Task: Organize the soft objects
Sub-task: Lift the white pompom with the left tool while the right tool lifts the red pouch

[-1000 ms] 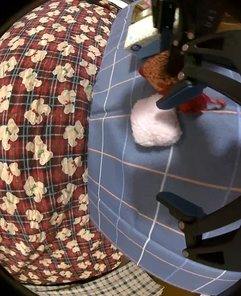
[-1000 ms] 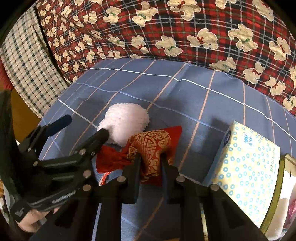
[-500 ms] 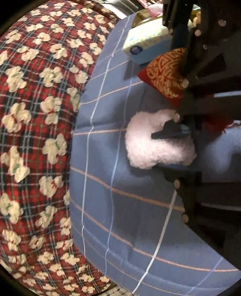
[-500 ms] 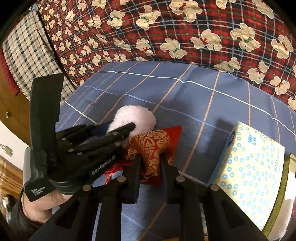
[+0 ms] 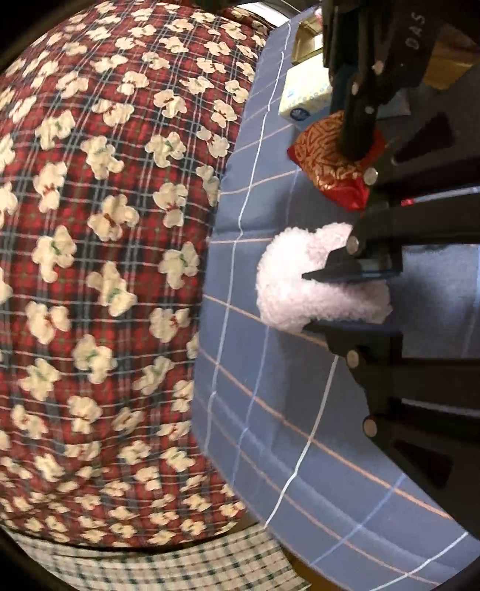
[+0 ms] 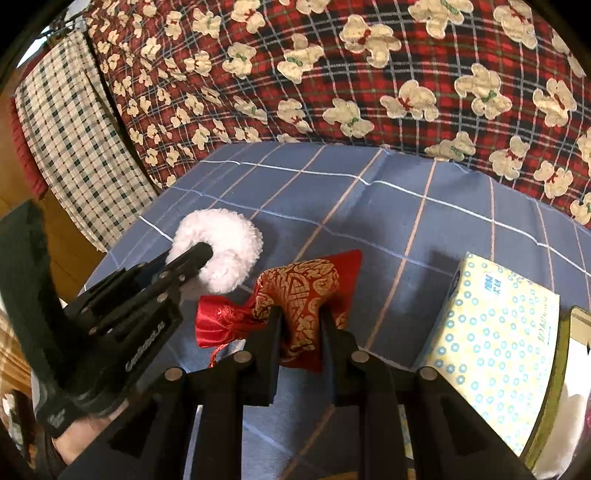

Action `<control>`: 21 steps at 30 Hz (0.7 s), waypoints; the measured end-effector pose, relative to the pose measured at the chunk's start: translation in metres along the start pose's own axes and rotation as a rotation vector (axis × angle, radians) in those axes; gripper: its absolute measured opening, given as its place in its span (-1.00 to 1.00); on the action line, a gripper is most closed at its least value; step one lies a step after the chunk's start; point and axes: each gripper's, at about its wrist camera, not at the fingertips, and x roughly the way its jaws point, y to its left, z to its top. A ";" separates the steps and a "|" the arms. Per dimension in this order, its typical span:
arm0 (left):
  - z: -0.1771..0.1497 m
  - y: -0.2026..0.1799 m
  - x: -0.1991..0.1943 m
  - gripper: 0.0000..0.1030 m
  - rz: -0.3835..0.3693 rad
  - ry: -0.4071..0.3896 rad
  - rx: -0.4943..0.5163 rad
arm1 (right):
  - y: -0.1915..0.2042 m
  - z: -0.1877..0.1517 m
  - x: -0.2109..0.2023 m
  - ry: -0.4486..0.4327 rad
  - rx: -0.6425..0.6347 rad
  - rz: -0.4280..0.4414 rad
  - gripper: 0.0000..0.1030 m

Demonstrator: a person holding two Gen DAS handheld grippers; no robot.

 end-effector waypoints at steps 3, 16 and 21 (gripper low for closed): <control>-0.002 -0.004 -0.010 -0.71 0.018 -0.040 0.017 | 0.005 -0.001 -0.003 -0.021 -0.023 -0.010 -0.59; -0.007 -0.004 -0.034 -0.71 0.043 -0.146 0.001 | 0.016 -0.002 -0.024 -0.152 -0.085 -0.068 -0.59; -0.009 -0.004 -0.040 -0.71 0.046 -0.180 0.003 | 0.024 -0.004 -0.030 -0.193 -0.121 -0.101 -0.59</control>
